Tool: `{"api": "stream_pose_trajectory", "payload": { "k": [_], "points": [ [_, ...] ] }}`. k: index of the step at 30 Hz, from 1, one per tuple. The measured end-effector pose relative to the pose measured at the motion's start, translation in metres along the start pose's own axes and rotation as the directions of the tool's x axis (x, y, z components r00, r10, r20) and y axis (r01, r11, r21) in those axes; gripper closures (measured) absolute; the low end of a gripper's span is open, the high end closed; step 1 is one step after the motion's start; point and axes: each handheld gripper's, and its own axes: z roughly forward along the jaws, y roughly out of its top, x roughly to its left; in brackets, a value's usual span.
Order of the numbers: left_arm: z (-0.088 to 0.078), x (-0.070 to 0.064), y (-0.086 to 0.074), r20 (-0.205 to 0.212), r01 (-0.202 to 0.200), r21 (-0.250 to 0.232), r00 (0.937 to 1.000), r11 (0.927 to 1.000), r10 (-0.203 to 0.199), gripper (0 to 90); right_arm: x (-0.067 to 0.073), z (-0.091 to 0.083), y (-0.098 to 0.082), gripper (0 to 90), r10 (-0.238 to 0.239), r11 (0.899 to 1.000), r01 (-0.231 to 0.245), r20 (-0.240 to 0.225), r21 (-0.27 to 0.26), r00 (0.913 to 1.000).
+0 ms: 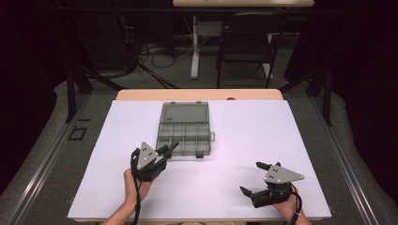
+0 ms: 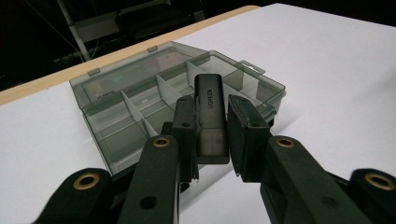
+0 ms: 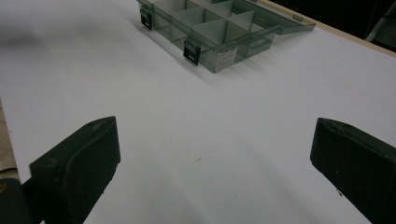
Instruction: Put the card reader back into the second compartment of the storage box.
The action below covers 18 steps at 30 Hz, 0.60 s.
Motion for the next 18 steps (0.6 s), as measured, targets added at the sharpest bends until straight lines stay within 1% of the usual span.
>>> {"api": "stream_pose_trajectory", "payload": {
  "k": [5,13,18],
  "points": [
    [-0.001,0.002,0.002,-0.012,-0.002,-0.011,0.9999,0.9999,0.002,74.3,0.0,0.001,0.0,1.2,-0.002,1.0,0.002,-0.002,0.002,1.0],
    [0.004,0.007,0.004,-0.02,0.018,-0.022,0.9996,0.9996,-0.019,74.3,0.0,0.001,0.0,1.2,0.0,1.0,0.0,-0.005,0.0,1.0],
    [0.007,0.01,0.006,-0.026,0.021,-0.026,0.9994,0.9994,-0.022,74.3,0.001,0.001,0.0,1.2,0.002,1.0,-0.002,-0.005,0.002,1.0]
  ]
}}
